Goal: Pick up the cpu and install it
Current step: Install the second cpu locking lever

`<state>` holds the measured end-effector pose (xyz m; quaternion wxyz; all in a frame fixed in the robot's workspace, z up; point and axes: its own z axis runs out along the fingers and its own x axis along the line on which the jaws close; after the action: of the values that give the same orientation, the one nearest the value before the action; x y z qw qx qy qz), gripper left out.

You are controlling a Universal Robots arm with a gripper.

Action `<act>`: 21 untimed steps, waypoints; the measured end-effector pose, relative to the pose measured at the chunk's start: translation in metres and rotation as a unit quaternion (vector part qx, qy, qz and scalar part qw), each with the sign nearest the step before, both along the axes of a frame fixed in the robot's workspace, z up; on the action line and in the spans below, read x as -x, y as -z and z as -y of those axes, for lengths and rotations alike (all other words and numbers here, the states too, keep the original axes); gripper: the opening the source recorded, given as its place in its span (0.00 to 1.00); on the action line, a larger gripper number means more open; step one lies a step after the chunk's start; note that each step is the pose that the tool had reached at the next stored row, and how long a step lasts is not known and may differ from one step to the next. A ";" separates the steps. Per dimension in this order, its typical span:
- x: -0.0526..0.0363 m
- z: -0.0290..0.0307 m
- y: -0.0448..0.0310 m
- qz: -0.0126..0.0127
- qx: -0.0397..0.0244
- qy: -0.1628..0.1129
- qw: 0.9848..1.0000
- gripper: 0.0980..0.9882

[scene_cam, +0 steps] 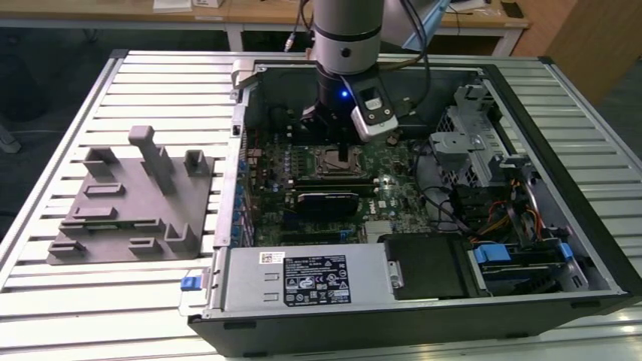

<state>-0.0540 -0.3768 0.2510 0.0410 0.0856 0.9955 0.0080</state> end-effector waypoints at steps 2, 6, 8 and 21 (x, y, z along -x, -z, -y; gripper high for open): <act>0.0000 0.0014 0.0004 0.000 0.000 -0.005 1.000 0.01; 0.0001 0.0039 0.0015 0.000 0.000 -0.016 1.000 0.01; 0.0009 0.0050 0.0026 0.000 0.000 -0.022 1.000 0.01; 0.0109 0.0082 0.0157 0.000 0.000 -0.069 0.998 0.01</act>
<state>-0.0649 -0.3851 0.2353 0.0403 0.0168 0.9990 0.0110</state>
